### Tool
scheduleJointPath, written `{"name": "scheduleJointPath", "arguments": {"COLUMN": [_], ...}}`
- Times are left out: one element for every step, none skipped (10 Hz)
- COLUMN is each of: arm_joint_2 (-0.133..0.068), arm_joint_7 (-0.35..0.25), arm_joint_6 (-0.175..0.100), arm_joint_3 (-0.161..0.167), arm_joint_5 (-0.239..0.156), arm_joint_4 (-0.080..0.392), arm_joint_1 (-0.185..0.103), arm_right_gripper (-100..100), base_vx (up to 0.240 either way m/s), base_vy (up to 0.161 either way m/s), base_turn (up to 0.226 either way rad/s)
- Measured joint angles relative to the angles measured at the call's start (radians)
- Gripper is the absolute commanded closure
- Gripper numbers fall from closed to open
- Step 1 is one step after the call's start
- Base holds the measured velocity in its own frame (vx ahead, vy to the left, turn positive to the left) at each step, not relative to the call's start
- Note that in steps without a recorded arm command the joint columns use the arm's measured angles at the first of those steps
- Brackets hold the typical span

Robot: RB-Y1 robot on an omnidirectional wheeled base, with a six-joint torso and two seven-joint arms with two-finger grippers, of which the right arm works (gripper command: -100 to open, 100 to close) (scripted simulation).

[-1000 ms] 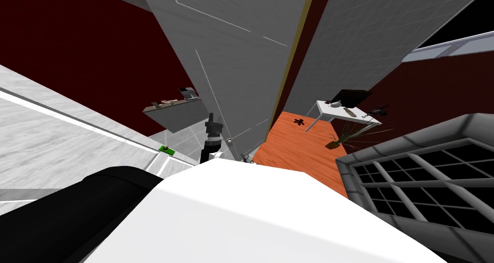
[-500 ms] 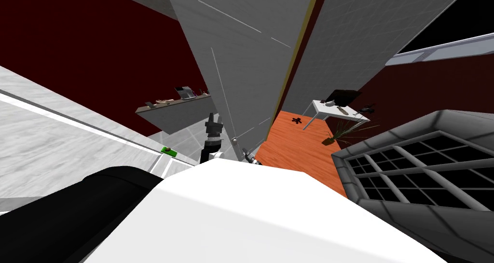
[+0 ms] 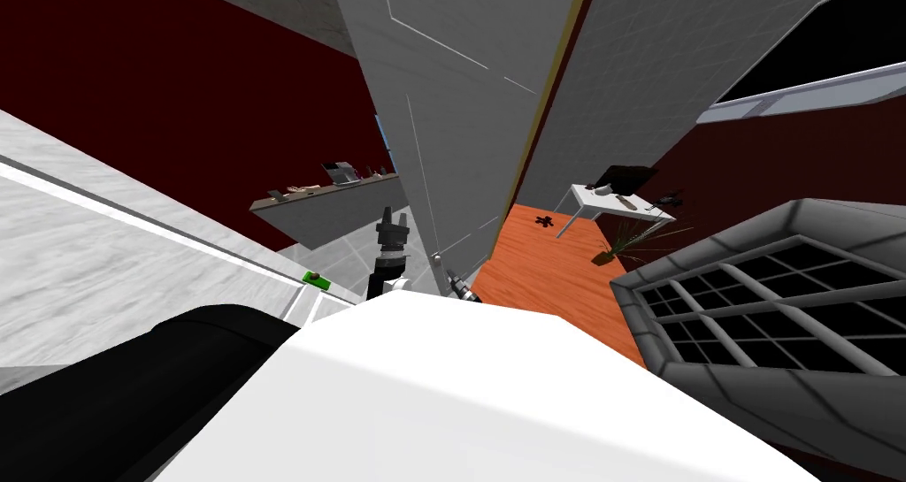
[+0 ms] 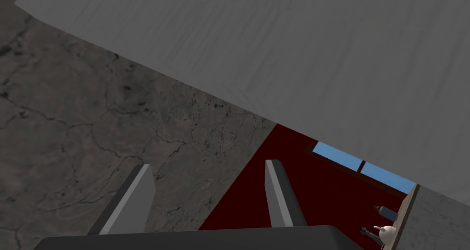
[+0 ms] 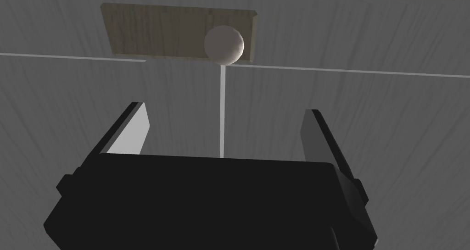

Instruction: Push the door open

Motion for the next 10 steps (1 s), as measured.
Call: {"name": "scheduleJointPath", "arguments": {"arm_joint_2": [-0.002,-0.001,0.002,0.005,0.010,0.016,0.017,0.017,0.016,0.016], "arm_joint_7": [0.001,0.003,0.005,0.006,0.008,0.008,0.009,0.009,0.008,0.008], "arm_joint_6": [0.002,0.003,0.003,0.002,0.000,-0.002,-0.003,-0.002,-0.002,-0.002], "arm_joint_3": [-0.003,-0.007,-0.010,-0.013,-0.016,-0.020,-0.020,-0.020,-0.020,-0.020], "arm_joint_5": [0.000,0.001,0.001,0.002,0.002,0.002,0.002,0.002,0.002,0.002], "arm_joint_4": [-0.002,0.000,0.003,0.007,0.011,0.018,0.019,0.018,0.018,0.018], "arm_joint_1": [0.001,0.000,-0.002,-0.003,-0.004,-0.007,-0.008,-0.008,-0.007,-0.007], "arm_right_gripper": [-100,-100,-100,-100,-100,-100,100,100,100,100], "base_vx": [0.167,0.136,0.143,0.129,0.143,0.066,-0.011,-0.027,-0.022,-0.013], "base_vy": [0.165,0.154,0.148,0.127,0.137,0.065,-0.009,-0.027,-0.024,-0.014], "base_turn": [0.029,0.025,0.025,0.043,0.023,-0.005,0.000,0.004,0.001,0.000]}}
